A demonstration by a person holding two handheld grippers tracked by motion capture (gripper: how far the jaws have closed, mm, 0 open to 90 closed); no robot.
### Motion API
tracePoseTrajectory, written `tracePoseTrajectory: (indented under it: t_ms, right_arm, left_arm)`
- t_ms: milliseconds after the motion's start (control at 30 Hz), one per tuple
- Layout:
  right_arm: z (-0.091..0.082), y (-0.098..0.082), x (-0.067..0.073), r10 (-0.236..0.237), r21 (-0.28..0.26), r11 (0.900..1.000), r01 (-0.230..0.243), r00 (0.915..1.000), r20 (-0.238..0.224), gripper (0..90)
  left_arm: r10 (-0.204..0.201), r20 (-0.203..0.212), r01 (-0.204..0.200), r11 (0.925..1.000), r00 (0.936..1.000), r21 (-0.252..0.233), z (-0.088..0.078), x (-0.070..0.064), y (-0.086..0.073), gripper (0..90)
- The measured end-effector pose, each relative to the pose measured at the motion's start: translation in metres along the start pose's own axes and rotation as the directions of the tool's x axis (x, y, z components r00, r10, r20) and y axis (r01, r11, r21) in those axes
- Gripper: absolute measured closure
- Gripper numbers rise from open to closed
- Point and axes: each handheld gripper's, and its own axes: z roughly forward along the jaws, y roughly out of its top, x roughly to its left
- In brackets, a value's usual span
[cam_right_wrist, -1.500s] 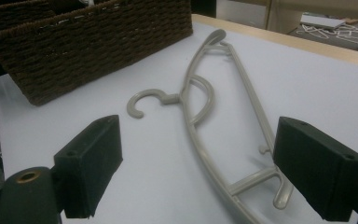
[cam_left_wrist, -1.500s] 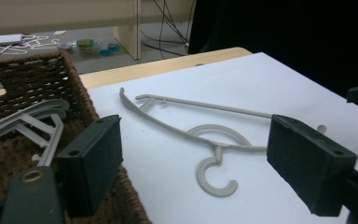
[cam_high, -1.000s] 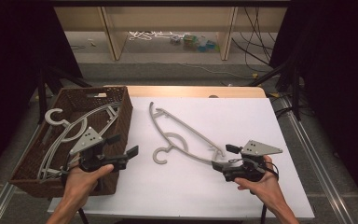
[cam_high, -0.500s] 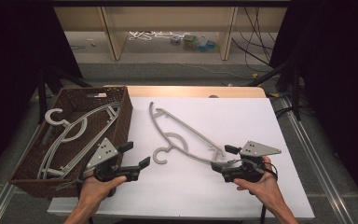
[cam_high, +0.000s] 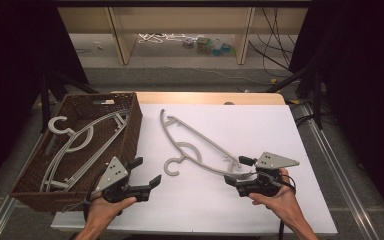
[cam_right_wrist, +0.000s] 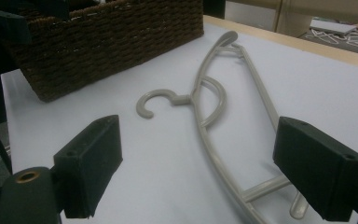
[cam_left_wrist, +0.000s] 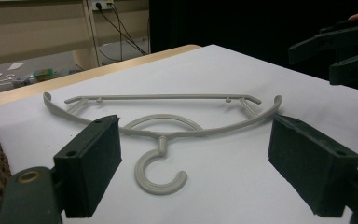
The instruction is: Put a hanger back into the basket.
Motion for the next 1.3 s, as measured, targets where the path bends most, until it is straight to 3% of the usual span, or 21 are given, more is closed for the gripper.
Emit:
tracePoseTrajectory:
  t_ms: [100, 133, 200, 300, 333, 400, 533, 633, 667, 767, 933, 1033, 1067, 1133, 1233, 1267, 1300]
  right_arm:
    - [0.002, 0.000, 0.001, -0.014, 0.000, 1.000, 0.014, 0.9999, 0.002, 16.3]
    - [0.002, 0.002, 0.001, -0.048, 0.009, 0.999, 0.048, 0.9986, 0.021, 16.8]
    - [0.006, 0.003, 0.003, -0.067, 0.023, 0.998, 0.066, 0.9976, 0.017, 17.9]
    - [0.015, 0.008, 0.007, -0.098, 0.079, 0.992, 0.097, 0.9951, 0.008, 16.9]
    - [0.019, 0.009, 0.008, -0.108, 0.093, 0.990, 0.106, 0.9940, 0.015, 16.6]
    - [0.028, 0.012, 0.008, -0.133, 0.150, 0.980, 0.132, 0.9911, -0.004, 16.7]
    - [0.048, 0.017, 0.006, -0.138, 0.240, 0.960, 0.142, 0.9899, -0.032, 18.4]
    - [0.063, 0.019, 0.003, -0.162, 0.298, 0.941, 0.163, 0.9864, -0.026, 26.8]
    - [0.071, 0.019, 0.002, -0.176, 0.296, 0.939, 0.172, 0.9842, -0.013, 27.2]
    - [0.082, 0.020, -0.001, -0.175, 0.357, 0.918, 0.173, 0.9842, -0.029, 27.4]
    - [0.096, 0.020, -0.006, -0.207, 0.391, 0.897, 0.204, 0.9777, -0.037, 34.9]
    - [0.105, 0.021, -0.008, -0.198, 0.414, 0.890, 0.193, 0.9796, -0.032, 38.3]
    - [0.109, 0.020, -0.009, -0.203, 0.427, 0.883, 0.197, 0.9787, -0.031, 39.5]
    - [0.114, 0.020, -0.011, -0.196, 0.436, 0.880, 0.189, 0.9802, -0.031, 41.5]
    - [0.121, 0.020, -0.014, -0.198, 0.471, 0.859, 0.200, 0.9787, -0.055, 44.0]
    - [0.121, 0.020, -0.014, -0.198, 0.471, 0.859, 0.200, 0.9787, -0.055, 44.0]
    - [0.126, 0.020, -0.013, -0.198, 0.489, 0.849, 0.199, 0.9787, -0.055, 47.5]
  left_arm:
    - [0.003, 0.006, -0.003, 1.0000, 1.0000, 0.006, 0.000, -0.001, -0.002, 16.7]
    - [0.000, 0.008, 0.000, 1.0000, 1.0000, 0.003, 0.000, -0.001, -0.003, 16.7]
    - [-0.005, 0.010, 0.005, 1.0000, 0.9999, 0.007, 0.001, -0.001, -0.004, 16.7]
    - [-0.032, 0.012, 0.032, 0.9994, 0.9994, 0.010, 0.002, -0.002, -0.007, 16.7]
    - [-0.009, 0.017, 0.008, 0.9998, 0.9998, 0.016, 0.002, -0.001, -0.008, 16.7]
    - [-0.007, 0.019, 0.007, 0.9997, 0.9998, 0.024, 0.002, -0.001, -0.009, 16.7]
    - [-0.004, 0.025, 0.004, 0.9997, 0.9997, 0.024, 0.003, -0.002, -0.010, 16.7]
    - [-0.008, 0.021, 0.007, 0.9994, 0.9997, 0.035, 0.004, -0.002, -0.010, 16.7]
    - [-0.007, 0.022, 0.006, 0.9994, 0.9997, 0.033, 0.004, -0.002, -0.010, 16.7]
    - [-0.003, 0.021, 0.003, 0.9994, 0.9998, 0.036, 0.004, -0.001, -0.010, 16.8]
    - [-0.015, 0.031, 0.014, 0.9992, 0.9994, 0.039, 0.006, -0.002, -0.012, 16.8]
    - [-0.005, 0.032, 0.004, 0.9990, 0.9995, 0.044, 0.006, -0.003, -0.011, 16.8]
    - [-0.006, 0.030, 0.004, 0.9989, 0.9995, 0.046, 0.006, -0.003, -0.011, 16.8]
    - [0.005, 0.029, -0.006, 0.9987, 0.9996, 0.051, 0.006, -0.002, -0.012, 16.8]
    - [0.001, 0.027, -0.002, 0.9989, 0.9996, 0.046, 0.006, -0.002, -0.011, 16.8]
    - [0.001, 0.027, -0.002, 0.9989, 0.9996, 0.046, 0.006, -0.002, -0.011, 16.9]
    - [0.000, 0.027, -0.001, 0.9987, 0.9996, 0.051, 0.006, -0.002, -0.012, 16.9]
